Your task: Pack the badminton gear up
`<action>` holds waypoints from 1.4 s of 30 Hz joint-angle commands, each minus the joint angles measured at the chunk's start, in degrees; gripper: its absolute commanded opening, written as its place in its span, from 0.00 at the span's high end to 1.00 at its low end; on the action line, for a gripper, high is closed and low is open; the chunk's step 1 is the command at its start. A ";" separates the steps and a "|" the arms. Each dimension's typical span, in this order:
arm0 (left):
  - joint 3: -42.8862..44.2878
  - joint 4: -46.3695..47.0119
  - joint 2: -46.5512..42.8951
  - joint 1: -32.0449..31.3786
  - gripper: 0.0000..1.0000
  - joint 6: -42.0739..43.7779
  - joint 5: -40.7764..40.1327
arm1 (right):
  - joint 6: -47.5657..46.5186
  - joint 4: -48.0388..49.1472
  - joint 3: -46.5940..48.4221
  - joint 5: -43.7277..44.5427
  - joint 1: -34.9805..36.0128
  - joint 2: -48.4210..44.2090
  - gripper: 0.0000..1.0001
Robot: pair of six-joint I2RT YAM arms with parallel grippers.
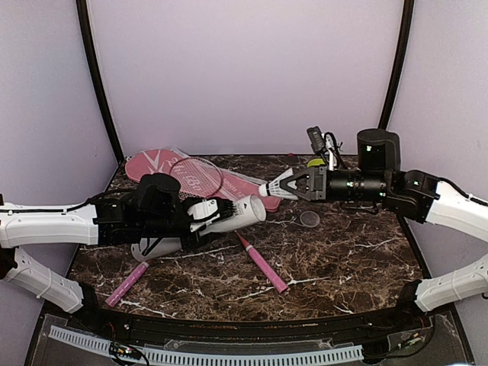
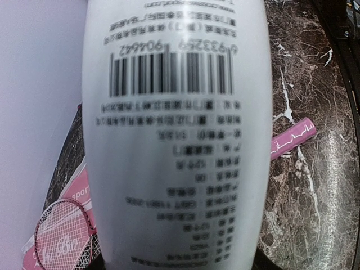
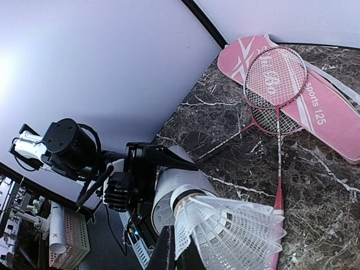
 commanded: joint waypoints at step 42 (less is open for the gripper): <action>0.31 2.53 -0.83 -0.25 0.45 -0.22 2.54 | 0.03 13.50 2.11 -12.07 4.64 18.07 1.00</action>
